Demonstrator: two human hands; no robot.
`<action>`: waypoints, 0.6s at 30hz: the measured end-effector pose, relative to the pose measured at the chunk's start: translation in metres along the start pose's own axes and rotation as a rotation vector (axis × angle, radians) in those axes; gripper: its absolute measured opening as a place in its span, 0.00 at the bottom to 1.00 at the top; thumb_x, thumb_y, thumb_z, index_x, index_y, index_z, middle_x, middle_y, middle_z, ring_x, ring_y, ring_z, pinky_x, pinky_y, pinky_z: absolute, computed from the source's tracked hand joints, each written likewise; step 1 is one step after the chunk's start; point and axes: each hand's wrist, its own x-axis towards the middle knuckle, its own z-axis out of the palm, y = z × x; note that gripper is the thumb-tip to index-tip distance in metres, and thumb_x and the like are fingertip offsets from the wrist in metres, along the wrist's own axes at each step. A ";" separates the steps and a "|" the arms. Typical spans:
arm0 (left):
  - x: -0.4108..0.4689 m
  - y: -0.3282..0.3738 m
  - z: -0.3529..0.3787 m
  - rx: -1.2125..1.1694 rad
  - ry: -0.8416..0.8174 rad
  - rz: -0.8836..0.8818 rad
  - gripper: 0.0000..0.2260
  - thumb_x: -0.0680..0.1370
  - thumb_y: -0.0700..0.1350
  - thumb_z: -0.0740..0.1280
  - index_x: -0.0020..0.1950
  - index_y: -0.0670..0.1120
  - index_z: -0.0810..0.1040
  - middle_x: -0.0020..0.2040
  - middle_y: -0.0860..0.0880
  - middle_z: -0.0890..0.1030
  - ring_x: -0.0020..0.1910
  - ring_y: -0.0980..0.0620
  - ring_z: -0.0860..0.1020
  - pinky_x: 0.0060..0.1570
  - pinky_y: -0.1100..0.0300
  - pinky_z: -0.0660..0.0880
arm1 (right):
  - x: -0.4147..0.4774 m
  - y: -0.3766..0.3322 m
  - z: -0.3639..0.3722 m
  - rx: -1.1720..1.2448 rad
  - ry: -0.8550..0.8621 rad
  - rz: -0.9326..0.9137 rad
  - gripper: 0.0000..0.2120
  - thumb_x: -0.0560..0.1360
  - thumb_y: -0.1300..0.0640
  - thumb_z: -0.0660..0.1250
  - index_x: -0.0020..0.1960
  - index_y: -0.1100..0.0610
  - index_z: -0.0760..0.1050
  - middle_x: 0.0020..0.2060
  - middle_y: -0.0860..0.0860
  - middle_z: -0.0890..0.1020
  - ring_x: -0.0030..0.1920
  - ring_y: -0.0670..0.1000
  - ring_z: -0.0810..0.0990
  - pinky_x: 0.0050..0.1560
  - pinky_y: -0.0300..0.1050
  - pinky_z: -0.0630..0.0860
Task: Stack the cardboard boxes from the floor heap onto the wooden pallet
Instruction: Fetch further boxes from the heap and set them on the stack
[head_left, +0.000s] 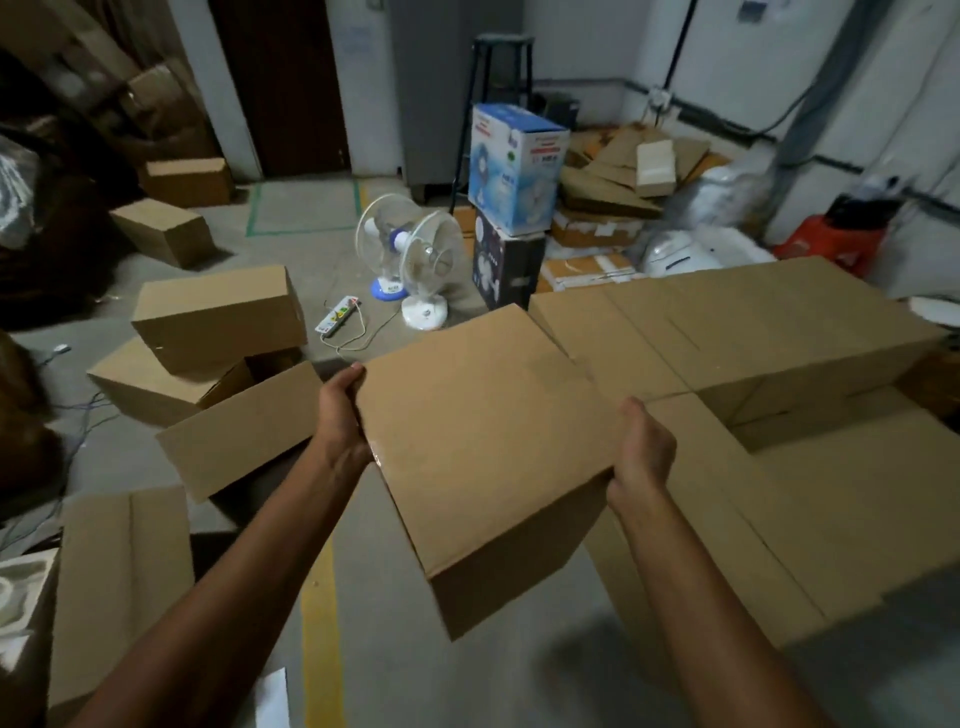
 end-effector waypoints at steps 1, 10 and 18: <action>-0.007 -0.009 0.006 0.027 -0.011 -0.006 0.13 0.76 0.52 0.65 0.55 0.45 0.80 0.48 0.44 0.82 0.42 0.47 0.81 0.46 0.55 0.78 | -0.004 -0.004 -0.013 0.105 0.033 0.105 0.10 0.75 0.54 0.66 0.41 0.60 0.80 0.42 0.58 0.85 0.40 0.58 0.82 0.38 0.47 0.78; -0.083 -0.071 0.054 0.674 -0.245 0.288 0.21 0.69 0.65 0.68 0.46 0.48 0.78 0.47 0.40 0.77 0.49 0.40 0.75 0.47 0.47 0.69 | -0.029 -0.040 -0.184 0.222 -0.044 0.321 0.18 0.84 0.57 0.54 0.46 0.61 0.79 0.38 0.59 0.85 0.41 0.59 0.82 0.43 0.51 0.80; -0.228 -0.124 0.214 0.836 -0.510 0.299 0.33 0.73 0.71 0.65 0.71 0.51 0.73 0.65 0.46 0.79 0.64 0.44 0.78 0.60 0.51 0.75 | -0.037 -0.096 -0.323 0.202 -0.137 0.083 0.08 0.74 0.61 0.67 0.44 0.55 0.84 0.50 0.60 0.83 0.47 0.59 0.81 0.41 0.49 0.79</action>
